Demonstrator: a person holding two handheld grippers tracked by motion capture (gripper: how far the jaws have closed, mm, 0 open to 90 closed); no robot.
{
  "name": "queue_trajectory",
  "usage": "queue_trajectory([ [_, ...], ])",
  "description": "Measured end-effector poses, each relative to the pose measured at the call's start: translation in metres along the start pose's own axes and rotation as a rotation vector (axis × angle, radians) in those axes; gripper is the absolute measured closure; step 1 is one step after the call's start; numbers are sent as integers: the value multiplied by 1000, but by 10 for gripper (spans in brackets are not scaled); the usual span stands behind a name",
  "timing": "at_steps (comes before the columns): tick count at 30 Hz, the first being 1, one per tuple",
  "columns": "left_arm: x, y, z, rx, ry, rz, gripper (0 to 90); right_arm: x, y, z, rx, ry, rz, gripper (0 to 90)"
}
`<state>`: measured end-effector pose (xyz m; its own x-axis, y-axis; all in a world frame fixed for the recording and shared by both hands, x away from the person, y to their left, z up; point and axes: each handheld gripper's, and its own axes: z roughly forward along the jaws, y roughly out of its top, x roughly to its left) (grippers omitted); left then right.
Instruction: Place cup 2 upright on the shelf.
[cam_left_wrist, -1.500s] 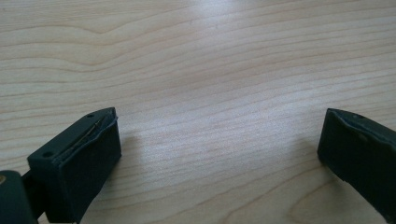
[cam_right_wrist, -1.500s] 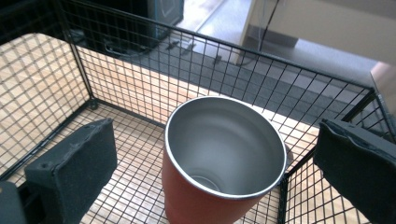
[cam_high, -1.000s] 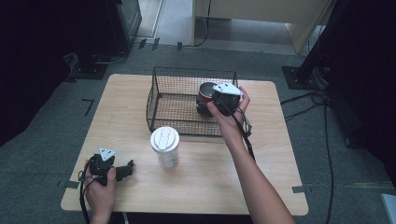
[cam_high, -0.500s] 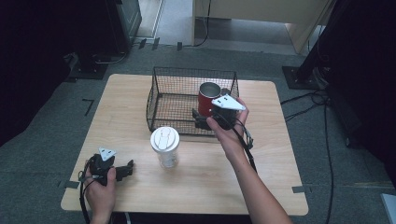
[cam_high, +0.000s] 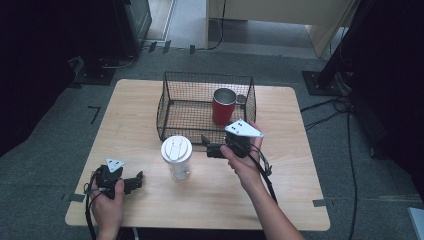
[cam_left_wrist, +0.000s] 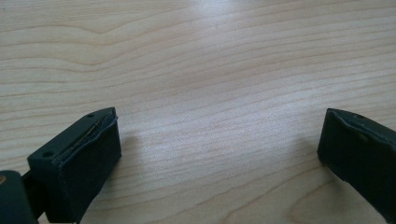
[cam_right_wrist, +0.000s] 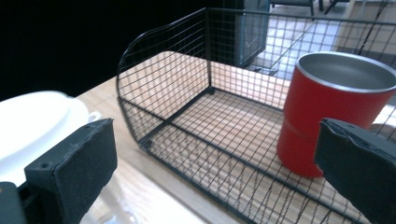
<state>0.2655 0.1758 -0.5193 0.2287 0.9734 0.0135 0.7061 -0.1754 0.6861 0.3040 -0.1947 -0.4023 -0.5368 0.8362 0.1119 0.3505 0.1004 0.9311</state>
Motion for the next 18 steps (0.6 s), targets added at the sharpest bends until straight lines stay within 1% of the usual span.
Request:
queue_trajectory([
  [5,0,0,0,0,-1,-2,0,7,-13,-5,7,26,-6,0],
  [7,0,0,0,0,0,-1,0,8,-15,-5,10,30,-5,0],
  [9,0,0,0,0,0,-1,0,12,-20,-7,13,48,8,0],
  [12,0,0,0,0,0,0,0,15,-23,-8,13,57,13,0],
  [18,-2,1,1,-3,-5,4,0,25,-34,-8,20,92,7,0],
])
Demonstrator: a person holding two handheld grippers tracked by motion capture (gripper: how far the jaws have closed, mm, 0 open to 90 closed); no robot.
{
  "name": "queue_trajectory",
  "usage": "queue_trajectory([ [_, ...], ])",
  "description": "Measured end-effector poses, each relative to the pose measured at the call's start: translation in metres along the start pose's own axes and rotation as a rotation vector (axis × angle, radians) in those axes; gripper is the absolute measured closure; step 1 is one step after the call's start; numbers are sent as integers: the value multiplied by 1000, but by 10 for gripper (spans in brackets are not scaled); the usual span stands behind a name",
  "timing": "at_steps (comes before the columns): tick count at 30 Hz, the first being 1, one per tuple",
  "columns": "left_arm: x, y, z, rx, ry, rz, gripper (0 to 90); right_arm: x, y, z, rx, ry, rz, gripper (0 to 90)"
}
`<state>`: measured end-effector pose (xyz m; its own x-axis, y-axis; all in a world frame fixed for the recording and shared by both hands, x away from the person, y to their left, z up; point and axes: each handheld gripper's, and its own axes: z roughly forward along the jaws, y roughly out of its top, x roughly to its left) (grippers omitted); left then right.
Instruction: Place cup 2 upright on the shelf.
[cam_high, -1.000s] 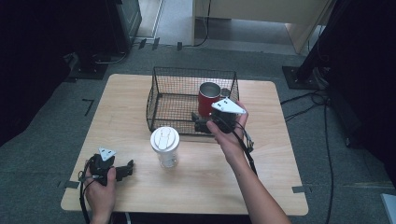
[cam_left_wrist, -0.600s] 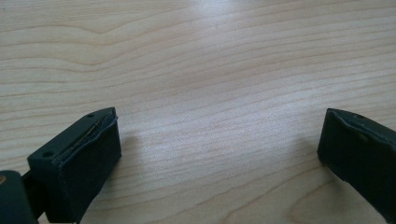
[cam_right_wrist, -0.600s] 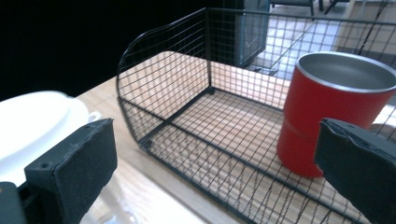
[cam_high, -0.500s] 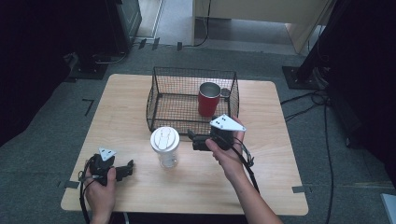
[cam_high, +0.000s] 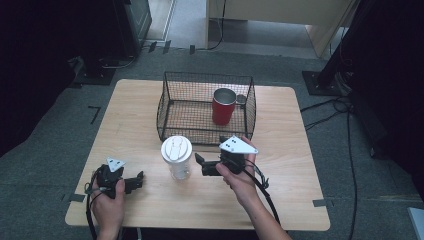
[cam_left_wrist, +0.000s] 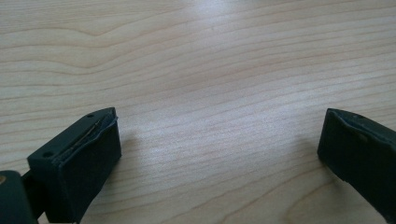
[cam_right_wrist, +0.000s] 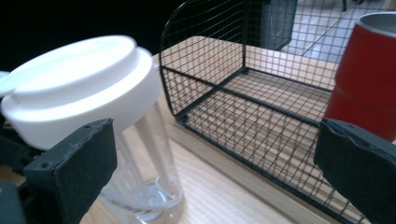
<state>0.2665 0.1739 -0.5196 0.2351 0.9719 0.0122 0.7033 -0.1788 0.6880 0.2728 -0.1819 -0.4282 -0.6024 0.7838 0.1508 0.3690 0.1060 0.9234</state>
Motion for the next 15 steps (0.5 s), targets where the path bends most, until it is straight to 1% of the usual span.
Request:
queue_trajectory([
  [10,0,0,0,2,-1,2,0,13,-12,2,7,46,-9,0],
  [14,0,0,0,2,0,2,0,17,-16,5,20,66,-6,0],
  [15,0,0,0,2,0,2,0,18,-16,6,23,69,-11,0],
])
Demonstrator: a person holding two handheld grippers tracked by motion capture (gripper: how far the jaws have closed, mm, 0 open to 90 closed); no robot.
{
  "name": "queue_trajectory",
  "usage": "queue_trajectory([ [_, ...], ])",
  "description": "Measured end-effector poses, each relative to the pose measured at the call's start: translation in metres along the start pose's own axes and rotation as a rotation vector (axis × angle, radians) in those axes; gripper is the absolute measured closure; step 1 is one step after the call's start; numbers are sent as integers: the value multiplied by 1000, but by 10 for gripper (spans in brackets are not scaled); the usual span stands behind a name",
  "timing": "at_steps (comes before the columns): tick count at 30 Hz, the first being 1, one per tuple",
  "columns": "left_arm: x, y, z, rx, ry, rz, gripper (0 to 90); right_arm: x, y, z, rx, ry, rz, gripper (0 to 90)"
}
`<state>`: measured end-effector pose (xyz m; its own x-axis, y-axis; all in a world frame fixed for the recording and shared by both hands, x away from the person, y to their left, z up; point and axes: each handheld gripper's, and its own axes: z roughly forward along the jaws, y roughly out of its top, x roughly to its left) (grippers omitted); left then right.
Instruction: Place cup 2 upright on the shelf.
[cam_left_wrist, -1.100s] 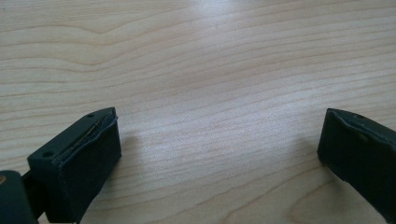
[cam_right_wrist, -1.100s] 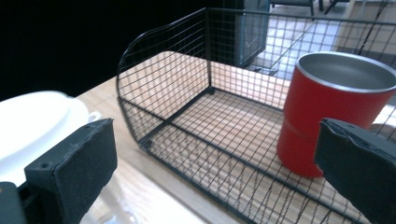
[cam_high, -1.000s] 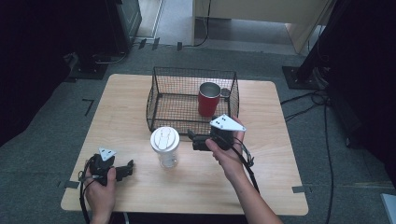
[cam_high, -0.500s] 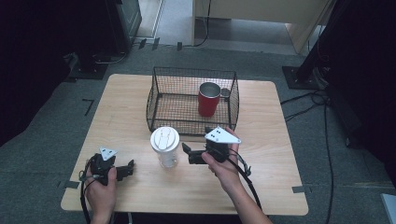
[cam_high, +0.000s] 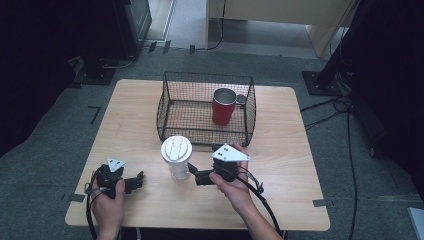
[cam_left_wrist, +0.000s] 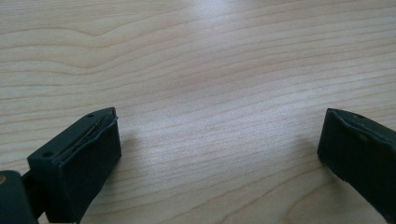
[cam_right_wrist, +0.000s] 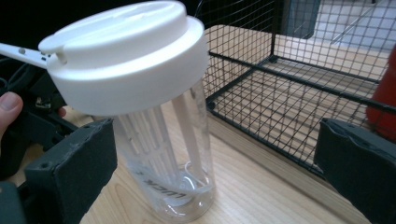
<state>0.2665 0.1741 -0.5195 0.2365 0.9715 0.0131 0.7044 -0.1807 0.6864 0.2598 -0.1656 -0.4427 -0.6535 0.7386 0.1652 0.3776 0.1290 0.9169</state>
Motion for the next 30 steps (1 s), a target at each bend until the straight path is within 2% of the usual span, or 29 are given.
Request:
queue_trajectory([
  [17,0,0,0,0,0,0,0,10,-6,17,20,27,6,0],
  [30,0,0,0,0,0,0,0,19,-3,28,25,49,-1,0],
])
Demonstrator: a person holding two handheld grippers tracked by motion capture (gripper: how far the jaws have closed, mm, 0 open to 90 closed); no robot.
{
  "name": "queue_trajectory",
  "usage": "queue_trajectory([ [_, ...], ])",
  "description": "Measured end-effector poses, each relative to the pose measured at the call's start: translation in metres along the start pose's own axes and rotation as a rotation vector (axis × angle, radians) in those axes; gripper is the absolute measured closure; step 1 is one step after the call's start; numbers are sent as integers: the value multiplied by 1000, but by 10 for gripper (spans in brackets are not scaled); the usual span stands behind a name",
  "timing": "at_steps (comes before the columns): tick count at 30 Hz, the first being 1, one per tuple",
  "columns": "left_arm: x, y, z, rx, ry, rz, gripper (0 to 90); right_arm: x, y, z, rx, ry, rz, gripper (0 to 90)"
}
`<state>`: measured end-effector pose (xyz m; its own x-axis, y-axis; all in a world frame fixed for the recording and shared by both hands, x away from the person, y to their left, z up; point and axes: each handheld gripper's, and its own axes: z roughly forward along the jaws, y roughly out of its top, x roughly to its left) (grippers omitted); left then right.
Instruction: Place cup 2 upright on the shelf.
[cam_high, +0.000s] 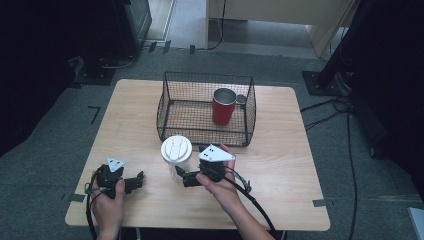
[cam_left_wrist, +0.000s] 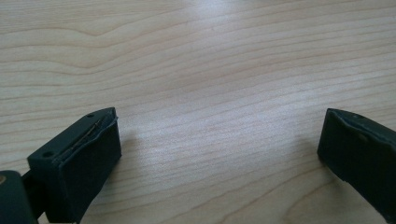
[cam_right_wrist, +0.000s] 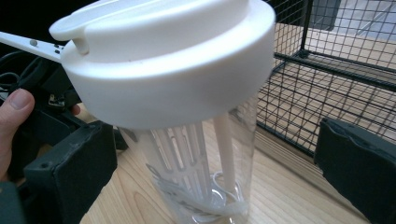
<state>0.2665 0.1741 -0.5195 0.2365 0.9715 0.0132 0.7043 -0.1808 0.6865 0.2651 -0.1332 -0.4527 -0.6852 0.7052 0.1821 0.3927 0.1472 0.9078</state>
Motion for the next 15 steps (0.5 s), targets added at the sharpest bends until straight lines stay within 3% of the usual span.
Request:
queue_trajectory([
  [15,0,0,0,0,0,0,0,10,8,16,-2,21,-17,0],
])
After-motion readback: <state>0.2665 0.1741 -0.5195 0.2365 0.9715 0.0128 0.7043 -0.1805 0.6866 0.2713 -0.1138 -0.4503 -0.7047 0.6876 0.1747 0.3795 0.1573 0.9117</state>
